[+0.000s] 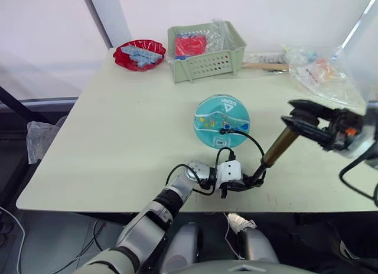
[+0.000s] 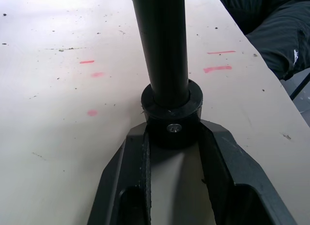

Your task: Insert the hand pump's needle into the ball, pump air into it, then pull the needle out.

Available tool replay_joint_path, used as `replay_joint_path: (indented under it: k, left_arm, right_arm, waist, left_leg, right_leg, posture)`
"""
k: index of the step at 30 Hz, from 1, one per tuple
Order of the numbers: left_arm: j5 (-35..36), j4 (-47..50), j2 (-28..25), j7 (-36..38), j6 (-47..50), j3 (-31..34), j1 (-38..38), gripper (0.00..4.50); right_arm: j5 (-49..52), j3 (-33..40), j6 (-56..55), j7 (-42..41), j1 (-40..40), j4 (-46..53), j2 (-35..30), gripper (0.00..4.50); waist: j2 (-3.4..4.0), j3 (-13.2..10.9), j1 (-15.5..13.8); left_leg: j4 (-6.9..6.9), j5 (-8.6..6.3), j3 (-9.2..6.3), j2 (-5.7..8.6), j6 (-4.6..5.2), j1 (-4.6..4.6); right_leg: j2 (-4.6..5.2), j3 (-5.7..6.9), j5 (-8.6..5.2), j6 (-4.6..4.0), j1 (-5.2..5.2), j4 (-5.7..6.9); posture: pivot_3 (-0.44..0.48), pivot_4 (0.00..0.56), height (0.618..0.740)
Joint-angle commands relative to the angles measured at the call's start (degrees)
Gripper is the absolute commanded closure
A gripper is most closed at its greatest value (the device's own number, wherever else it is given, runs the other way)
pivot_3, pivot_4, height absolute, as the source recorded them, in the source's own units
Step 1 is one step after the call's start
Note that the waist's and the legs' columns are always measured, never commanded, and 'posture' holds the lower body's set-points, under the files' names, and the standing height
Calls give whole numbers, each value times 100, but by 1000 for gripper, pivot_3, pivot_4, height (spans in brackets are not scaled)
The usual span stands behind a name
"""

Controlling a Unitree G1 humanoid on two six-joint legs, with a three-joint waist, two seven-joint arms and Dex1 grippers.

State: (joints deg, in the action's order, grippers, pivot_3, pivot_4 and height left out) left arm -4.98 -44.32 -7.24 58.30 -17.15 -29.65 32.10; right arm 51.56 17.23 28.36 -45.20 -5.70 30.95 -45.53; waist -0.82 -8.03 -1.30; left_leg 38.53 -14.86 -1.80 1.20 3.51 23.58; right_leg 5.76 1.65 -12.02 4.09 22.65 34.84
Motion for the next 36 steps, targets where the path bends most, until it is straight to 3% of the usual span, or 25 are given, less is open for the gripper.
replay_joint_path:
  k: [1, 9, 17, 22, 36]
  left_arm:
    - [-465, -588, -205, -92, 318, -167, -231, 3487]
    - [-461, -575, -220, -86, 324, -157, -230, 3487]
    - [-461, -515, -250, -68, 348, -151, -262, 3487]
    - [-463, -499, -249, -65, 349, -153, -273, 3487]
    - [-473, -550, -207, -54, 335, -161, -234, 3487]
  right_arm:
    - [-711, -466, -304, -122, 439, -205, 220, 2671]
    - [-1753, -1129, -1315, -297, 991, -692, 819, 2671]
    - [-1845, -1127, -1438, -282, 983, -610, 894, 2671]
    - [-1525, -819, -1199, -240, 782, -380, 764, 2671]
    - [877, 886, 458, 170, -610, -149, -302, 2671]
  waist:
    - [-7, 20, 7]
    - [-6, 44, 24]
    - [-1, 48, 23]
    - [1, 46, 24]
    - [30, 17, 6]
  left_leg:
    - [0, 0, -1, 0, 0, -1]
    - [-1, 0, -2, -1, 0, -8]
    - [-1, 0, -1, 0, -1, -10]
    - [-1, 0, -2, 0, -1, -9]
    - [5, 0, -3, 1, 0, 10]
  right_leg:
    - [-1, 0, 0, 0, -1, 0]
    - [-31, -3, -1, 0, -5, 1]
    - [-34, -5, 0, -1, -6, 2]
    - [-34, -4, -1, -1, -5, 2]
    - [-25, -3, 1, -2, 2, 2]
  posture:
    - [0, 150, 737]
    - [0, 150, 737]
    - [0, 150, 737]
    - [0, 150, 737]
    - [0, 150, 737]
